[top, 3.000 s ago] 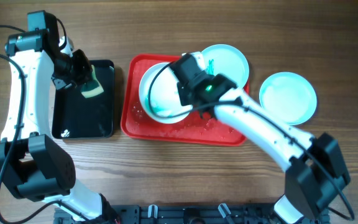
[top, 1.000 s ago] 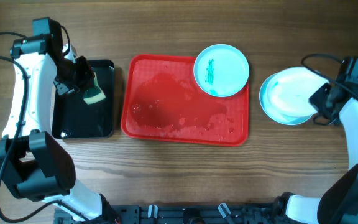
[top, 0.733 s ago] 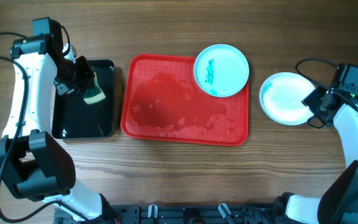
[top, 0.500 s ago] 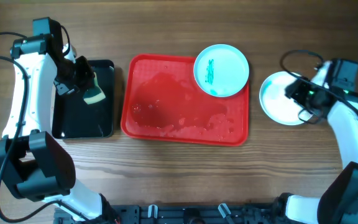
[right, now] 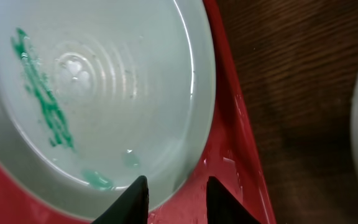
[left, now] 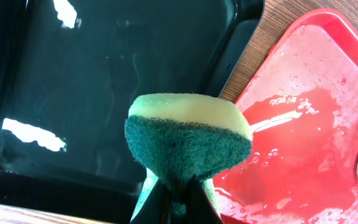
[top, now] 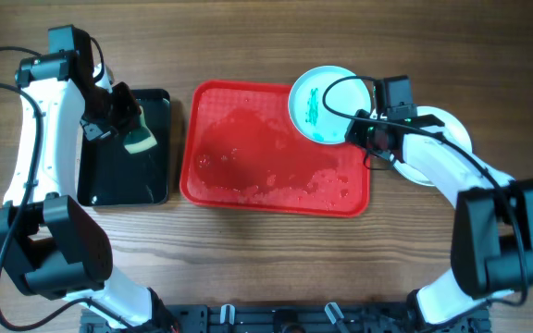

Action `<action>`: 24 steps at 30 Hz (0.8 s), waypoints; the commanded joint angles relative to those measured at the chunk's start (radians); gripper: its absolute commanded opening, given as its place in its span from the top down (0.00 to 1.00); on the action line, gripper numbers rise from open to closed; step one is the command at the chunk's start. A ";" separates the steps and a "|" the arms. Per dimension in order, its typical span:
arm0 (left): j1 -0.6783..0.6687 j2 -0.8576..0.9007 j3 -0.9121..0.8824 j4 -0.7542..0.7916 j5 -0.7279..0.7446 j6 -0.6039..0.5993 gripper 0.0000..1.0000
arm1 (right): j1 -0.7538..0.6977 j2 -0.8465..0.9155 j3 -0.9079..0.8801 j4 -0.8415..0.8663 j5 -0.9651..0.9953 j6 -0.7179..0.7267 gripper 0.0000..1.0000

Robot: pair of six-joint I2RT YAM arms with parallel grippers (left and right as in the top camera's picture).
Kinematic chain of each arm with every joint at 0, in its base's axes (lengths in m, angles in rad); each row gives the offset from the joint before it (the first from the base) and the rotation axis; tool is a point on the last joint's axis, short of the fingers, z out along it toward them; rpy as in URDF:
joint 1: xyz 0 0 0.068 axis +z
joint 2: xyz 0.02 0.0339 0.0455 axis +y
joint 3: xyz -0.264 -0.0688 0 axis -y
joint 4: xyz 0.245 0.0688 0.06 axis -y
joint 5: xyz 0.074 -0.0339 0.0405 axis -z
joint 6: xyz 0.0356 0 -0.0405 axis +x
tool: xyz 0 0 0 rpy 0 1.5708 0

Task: Clean dirty plates on tray and stack at the side
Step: 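Grasp the last plate rim with the right gripper and drag it to center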

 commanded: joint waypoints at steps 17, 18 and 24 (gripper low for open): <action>0.000 0.007 -0.005 0.015 -0.006 0.009 0.96 | 0.088 0.044 0.150 -0.286 -0.208 -0.365 0.63; 0.000 0.007 -0.005 0.015 -0.006 0.009 0.96 | 0.087 0.045 0.175 -0.298 -0.178 -0.388 0.59; 0.000 0.007 -0.005 0.022 -0.006 0.009 0.96 | 0.086 0.056 0.232 -0.187 -0.006 -0.597 0.48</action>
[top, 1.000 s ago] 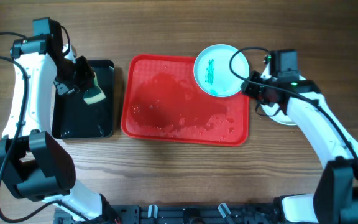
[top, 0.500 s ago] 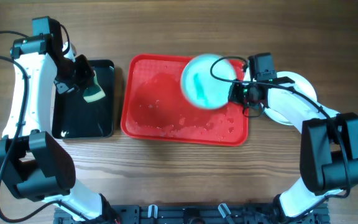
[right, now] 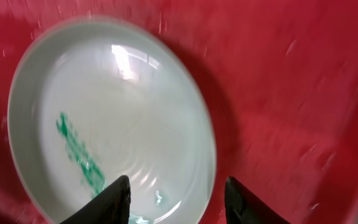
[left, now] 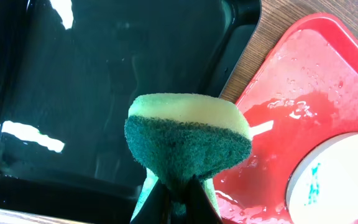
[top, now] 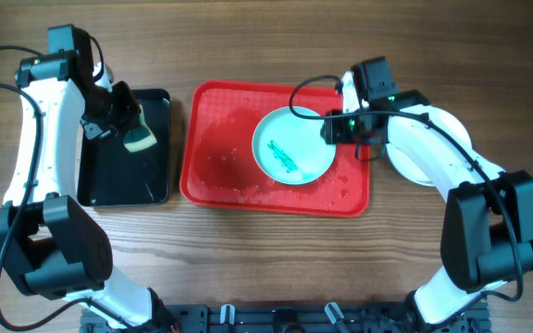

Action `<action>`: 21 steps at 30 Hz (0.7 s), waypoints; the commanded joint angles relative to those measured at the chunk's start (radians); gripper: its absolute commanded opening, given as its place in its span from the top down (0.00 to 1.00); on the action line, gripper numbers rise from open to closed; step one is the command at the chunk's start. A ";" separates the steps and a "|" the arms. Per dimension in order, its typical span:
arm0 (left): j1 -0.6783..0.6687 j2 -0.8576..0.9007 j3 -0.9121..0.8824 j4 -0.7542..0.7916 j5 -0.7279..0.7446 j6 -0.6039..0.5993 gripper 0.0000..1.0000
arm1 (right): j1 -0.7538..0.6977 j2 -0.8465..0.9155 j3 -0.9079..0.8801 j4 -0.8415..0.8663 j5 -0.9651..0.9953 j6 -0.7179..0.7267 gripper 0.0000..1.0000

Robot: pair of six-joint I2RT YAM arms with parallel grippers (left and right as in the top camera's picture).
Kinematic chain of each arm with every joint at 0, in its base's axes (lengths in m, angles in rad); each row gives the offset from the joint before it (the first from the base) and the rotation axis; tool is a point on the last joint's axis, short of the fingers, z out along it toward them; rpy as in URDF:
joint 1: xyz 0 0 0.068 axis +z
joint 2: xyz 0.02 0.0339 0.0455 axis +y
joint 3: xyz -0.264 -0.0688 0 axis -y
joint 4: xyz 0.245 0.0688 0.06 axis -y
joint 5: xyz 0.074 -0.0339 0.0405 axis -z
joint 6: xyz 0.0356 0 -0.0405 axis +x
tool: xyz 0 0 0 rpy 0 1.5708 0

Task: Clean dirty plates on tray and stack at the side
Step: 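Grasp the last plate rim with the right gripper and drag it to center, then scrub the last plate with the sponge in the left gripper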

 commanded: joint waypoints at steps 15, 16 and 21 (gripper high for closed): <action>-0.008 0.007 -0.005 0.013 -0.006 0.009 0.96 | -0.001 0.164 0.023 0.089 -0.050 -0.180 0.96; -0.014 0.007 -0.005 0.014 -0.006 0.009 0.96 | 0.000 0.158 0.029 0.061 -0.055 -0.158 0.96; -0.084 0.007 -0.005 0.047 -0.006 -0.026 0.96 | 0.016 0.136 0.063 -0.042 -0.127 0.253 0.96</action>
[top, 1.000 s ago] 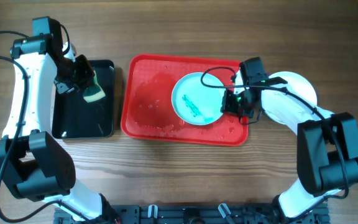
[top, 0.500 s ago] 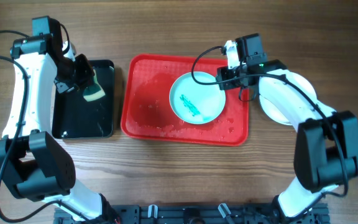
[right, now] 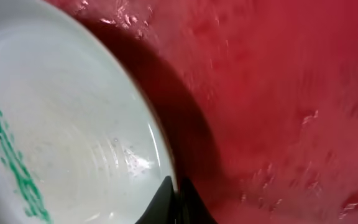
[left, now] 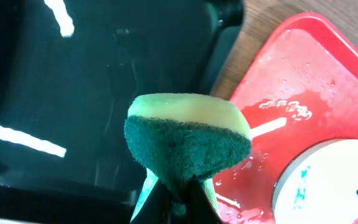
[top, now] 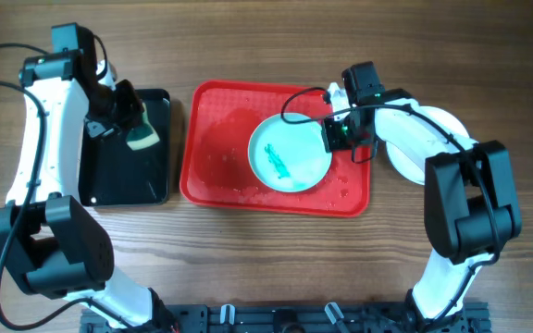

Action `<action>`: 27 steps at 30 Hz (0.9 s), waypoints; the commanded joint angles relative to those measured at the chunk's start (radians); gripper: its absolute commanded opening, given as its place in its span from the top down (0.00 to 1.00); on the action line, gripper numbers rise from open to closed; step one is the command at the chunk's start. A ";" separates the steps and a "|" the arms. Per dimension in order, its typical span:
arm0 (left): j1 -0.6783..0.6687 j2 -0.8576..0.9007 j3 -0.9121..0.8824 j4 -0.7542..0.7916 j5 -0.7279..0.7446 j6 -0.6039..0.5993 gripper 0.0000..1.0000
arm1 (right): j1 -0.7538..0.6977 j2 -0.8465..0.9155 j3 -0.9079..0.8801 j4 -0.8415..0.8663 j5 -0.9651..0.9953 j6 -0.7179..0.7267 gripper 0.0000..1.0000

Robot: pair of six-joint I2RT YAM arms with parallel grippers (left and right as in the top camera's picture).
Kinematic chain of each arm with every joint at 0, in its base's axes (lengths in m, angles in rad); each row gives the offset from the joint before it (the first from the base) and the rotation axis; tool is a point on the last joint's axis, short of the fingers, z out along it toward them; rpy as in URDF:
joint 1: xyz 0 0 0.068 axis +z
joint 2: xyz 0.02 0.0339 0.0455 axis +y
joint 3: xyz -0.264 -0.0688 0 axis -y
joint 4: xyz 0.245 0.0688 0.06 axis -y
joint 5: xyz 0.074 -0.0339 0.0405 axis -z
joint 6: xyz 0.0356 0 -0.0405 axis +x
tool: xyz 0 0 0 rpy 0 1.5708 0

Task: Clean dirty plates on tray and stack at the side
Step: 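Scrub the last plate with the sponge in the left gripper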

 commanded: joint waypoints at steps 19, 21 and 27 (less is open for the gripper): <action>-0.446 0.180 -0.148 0.403 -0.078 -0.092 0.96 | 0.163 -0.002 -0.019 0.090 0.090 0.558 0.96; -0.476 0.215 -0.148 0.427 -0.106 -0.092 0.96 | 0.163 -0.002 -0.019 0.092 0.090 0.558 0.96; -0.552 0.295 -0.148 0.462 -0.163 -0.096 0.96 | 0.163 -0.002 -0.019 0.092 0.089 0.546 0.96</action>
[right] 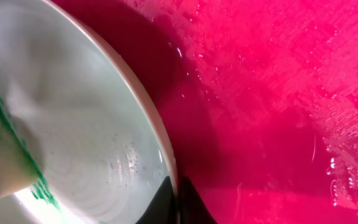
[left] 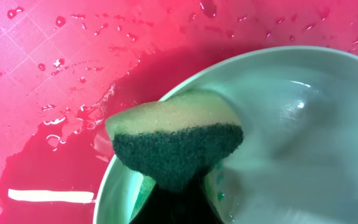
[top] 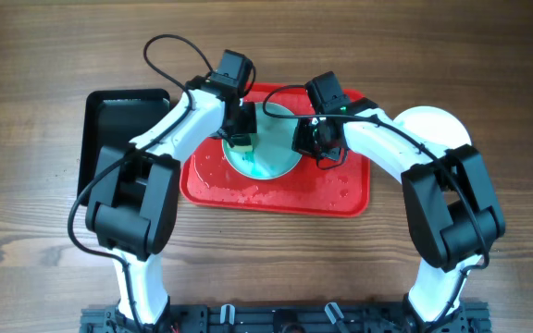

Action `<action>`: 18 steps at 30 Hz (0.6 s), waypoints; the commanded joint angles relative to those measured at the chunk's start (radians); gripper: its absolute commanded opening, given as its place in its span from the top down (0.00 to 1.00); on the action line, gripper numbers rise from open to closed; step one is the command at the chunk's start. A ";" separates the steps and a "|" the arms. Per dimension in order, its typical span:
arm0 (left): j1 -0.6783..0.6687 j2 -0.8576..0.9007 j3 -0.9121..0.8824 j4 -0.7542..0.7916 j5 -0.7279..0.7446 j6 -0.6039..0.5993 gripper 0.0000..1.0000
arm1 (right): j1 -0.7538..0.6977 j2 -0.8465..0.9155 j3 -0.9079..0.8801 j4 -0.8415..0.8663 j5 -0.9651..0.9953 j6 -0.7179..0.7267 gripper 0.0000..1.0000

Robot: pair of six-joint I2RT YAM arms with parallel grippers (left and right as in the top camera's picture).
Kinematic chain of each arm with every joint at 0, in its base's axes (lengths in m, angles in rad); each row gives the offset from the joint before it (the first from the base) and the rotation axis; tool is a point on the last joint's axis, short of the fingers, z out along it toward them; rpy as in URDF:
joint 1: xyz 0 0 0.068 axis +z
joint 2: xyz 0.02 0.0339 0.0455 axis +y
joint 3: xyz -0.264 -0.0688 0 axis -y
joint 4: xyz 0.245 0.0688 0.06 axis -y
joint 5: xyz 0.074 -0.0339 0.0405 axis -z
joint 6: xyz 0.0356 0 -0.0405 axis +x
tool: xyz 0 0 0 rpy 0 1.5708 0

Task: Clean dirty plates on tray and stack at the side
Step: 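Scrub the last plate with the sponge in the left gripper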

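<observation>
A pale green plate (top: 271,148) with green smears lies on the wet red tray (top: 331,194). My right gripper (right: 176,202) is shut on the plate's right rim (right: 166,149), one finger inside and one outside. My left gripper (left: 178,202) is shut on a yellow-and-green sponge (left: 176,140), which presses on the plate's left part (left: 303,124). In the overhead view the sponge (top: 240,141) sits at the plate's left edge, under my left gripper (top: 240,128). A green smear (right: 14,140) shows beside the sponge in the right wrist view.
A black tray (top: 109,129) stands to the left of the red one. A white plate (top: 433,125) lies on the wood to the right of the red tray. Cables loop above both wrists.
My left gripper has moved with the sponge from above the black tray to the plate on the red tray, and the sponge now touches the plate. My right gripper stays shut on the rim.
The plate lay at the red tray's far right corner, my right gripper open at its rim, the left holding the sponge over the black tray. Then the plate lay mid-tray. Then the right gripper was shut on its rim. Now the sponge is on the plate.
</observation>
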 commanded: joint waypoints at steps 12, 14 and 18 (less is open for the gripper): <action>-0.060 0.077 -0.007 -0.027 0.524 0.196 0.96 | -0.001 -0.002 -0.011 0.009 0.017 -0.011 0.96; -0.047 0.077 -0.007 -0.031 0.368 0.117 0.96 | -0.001 -0.002 -0.011 0.009 0.017 -0.012 0.95; -0.026 0.077 -0.007 -0.117 -0.151 -0.172 0.96 | -0.001 -0.002 -0.011 0.010 0.017 -0.012 0.96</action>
